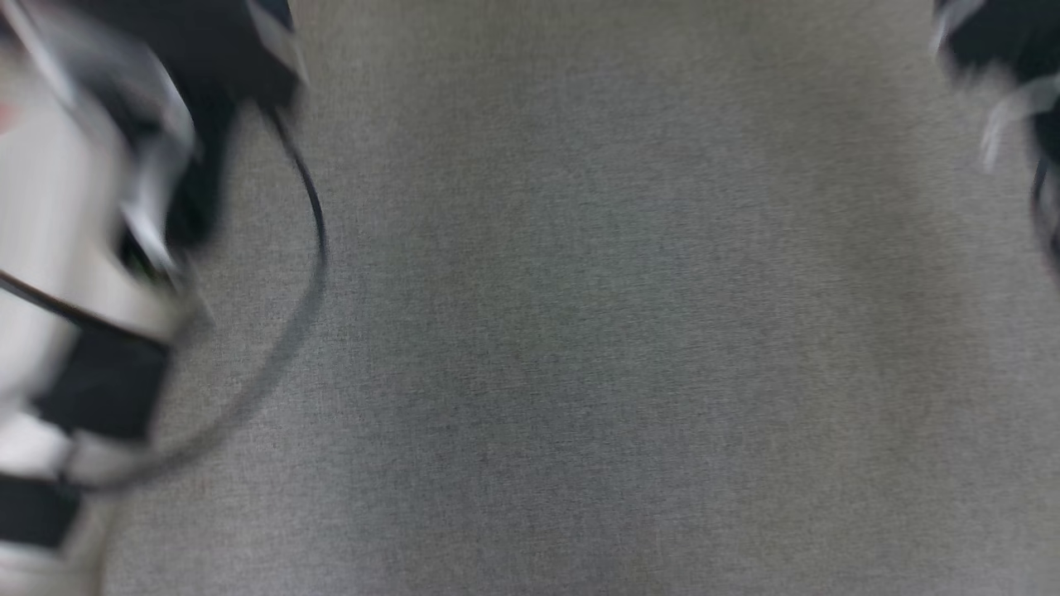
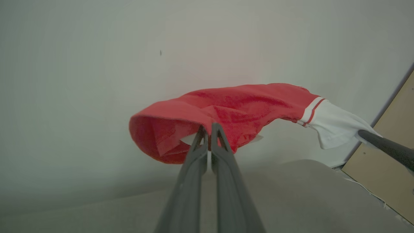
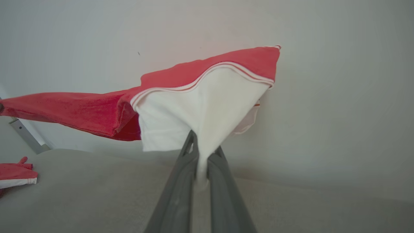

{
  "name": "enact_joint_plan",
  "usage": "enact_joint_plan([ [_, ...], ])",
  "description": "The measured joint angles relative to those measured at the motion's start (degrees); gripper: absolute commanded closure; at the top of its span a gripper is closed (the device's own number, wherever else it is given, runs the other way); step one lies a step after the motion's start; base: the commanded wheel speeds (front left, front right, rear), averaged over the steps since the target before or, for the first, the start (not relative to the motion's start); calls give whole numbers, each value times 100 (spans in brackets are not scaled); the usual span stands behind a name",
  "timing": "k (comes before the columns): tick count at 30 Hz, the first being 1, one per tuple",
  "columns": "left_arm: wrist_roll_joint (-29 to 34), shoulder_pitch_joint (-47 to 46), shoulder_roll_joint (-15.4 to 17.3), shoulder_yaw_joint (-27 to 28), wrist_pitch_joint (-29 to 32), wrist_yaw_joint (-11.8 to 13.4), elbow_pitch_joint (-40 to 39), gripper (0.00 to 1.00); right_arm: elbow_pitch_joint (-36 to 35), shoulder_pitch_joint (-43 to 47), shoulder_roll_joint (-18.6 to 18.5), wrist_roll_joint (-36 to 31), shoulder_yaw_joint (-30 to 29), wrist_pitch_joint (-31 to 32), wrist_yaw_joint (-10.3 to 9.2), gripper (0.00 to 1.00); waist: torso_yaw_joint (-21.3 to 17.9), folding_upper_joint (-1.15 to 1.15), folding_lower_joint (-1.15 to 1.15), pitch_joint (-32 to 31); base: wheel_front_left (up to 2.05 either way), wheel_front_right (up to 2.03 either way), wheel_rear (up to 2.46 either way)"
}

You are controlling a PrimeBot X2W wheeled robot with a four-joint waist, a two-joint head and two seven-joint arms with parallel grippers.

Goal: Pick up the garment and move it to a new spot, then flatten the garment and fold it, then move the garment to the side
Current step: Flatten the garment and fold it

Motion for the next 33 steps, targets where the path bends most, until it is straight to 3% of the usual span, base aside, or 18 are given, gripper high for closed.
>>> enact_joint_plan([
  [5, -29, 1751, 41, -490, -446, -96, 569, 100, 240, 1809, -137, 82, 96, -639, -1, 100, 159, -1, -3, 170, 0, 0, 0],
  [12, -115, 2636, 7, -554, -1045, -207, 1185, 100, 665, 2398, -53, 115, 282, -1270, 25, 100, 227, -1, -4, -86, 0, 0, 0],
  [23, -166, 3387, -18, -667, -1326, -304, 1691, 100, 847, 3277, -143, -116, 980, -1319, 25, 100, 158, -3, -4, -932, 0, 0, 0],
  [33, -120, 4501, 294, -851, -1326, -205, 1766, 100, 1057, 4238, -381, 56, 948, -1117, -1, 100, 19, -3, -5, -1849, 0, 0, 0],
])
